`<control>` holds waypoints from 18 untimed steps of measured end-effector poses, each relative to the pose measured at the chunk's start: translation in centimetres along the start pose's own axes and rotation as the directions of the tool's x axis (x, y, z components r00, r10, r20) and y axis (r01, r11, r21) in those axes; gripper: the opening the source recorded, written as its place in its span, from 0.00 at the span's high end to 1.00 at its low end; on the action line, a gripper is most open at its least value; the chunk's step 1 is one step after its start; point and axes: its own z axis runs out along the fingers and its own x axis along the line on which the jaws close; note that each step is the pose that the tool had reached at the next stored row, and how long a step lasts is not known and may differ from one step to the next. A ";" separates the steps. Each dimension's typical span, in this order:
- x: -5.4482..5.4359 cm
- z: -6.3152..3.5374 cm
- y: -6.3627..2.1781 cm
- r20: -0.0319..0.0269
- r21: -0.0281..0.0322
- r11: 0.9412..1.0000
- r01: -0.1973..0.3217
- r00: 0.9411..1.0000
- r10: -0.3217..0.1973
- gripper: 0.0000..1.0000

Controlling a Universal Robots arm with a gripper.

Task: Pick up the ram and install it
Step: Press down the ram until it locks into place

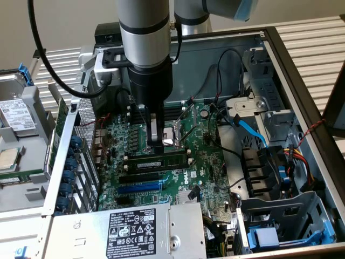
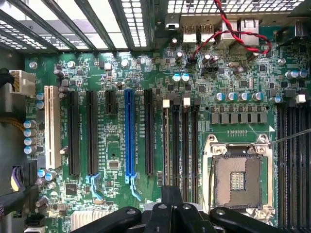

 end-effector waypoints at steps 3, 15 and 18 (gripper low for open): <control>0.0 0.01 0.04 0.000 -0.002 1.000 0.000 1.000 0.000 0.89; -0.4 0.36 0.50 0.001 0.002 0.999 0.037 0.999 -0.037 0.89; -0.4 0.46 0.49 0.001 0.004 0.998 0.065 0.998 -0.065 0.89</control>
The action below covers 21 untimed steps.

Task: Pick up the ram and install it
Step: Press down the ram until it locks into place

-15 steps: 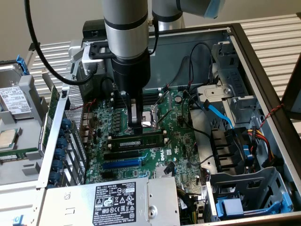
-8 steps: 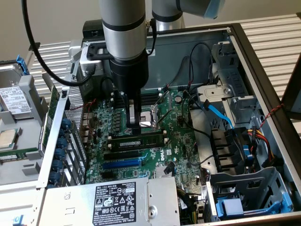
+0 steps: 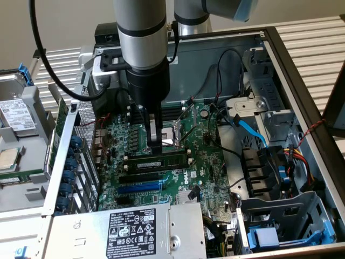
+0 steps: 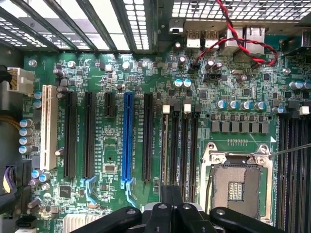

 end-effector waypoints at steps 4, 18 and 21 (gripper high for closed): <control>0.0 0.16 0.01 0.000 0.000 1.000 0.001 1.000 -0.001 0.89; 0.0 0.44 0.01 -0.010 0.001 0.999 -0.035 0.999 0.035 0.89; 0.0 0.47 0.01 -0.016 0.000 0.999 -0.036 0.999 0.036 0.89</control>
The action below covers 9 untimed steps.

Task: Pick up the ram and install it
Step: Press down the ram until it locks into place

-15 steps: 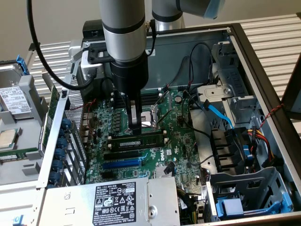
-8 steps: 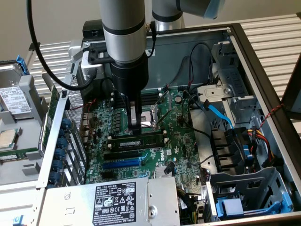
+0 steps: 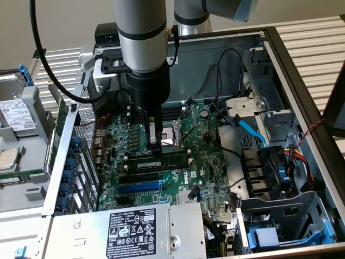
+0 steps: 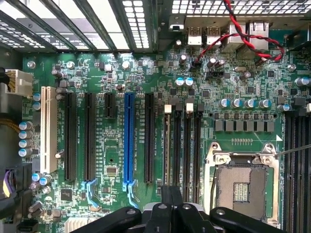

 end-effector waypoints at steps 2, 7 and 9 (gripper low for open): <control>0.0 0.05 0.00 0.000 0.000 1.000 0.000 1.000 0.000 0.89; 0.0 0.13 0.01 0.006 0.000 1.000 0.000 1.000 0.000 0.89; 0.0 0.17 0.00 0.006 0.000 1.000 0.000 1.000 0.000 0.89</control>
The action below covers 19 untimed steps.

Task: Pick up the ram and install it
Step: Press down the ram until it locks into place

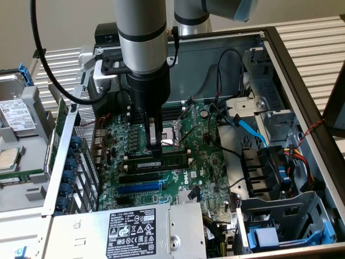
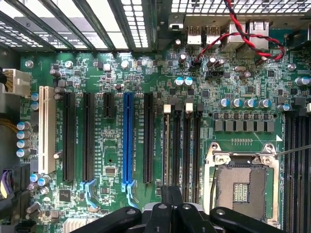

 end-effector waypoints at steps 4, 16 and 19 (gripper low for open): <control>0.0 0.09 0.00 -0.001 0.000 1.000 0.000 1.000 0.000 0.89; 0.0 0.35 0.00 -0.001 0.001 1.000 0.000 1.000 0.000 0.89; 0.0 0.36 0.00 -0.001 0.001 1.000 0.000 1.000 0.000 0.89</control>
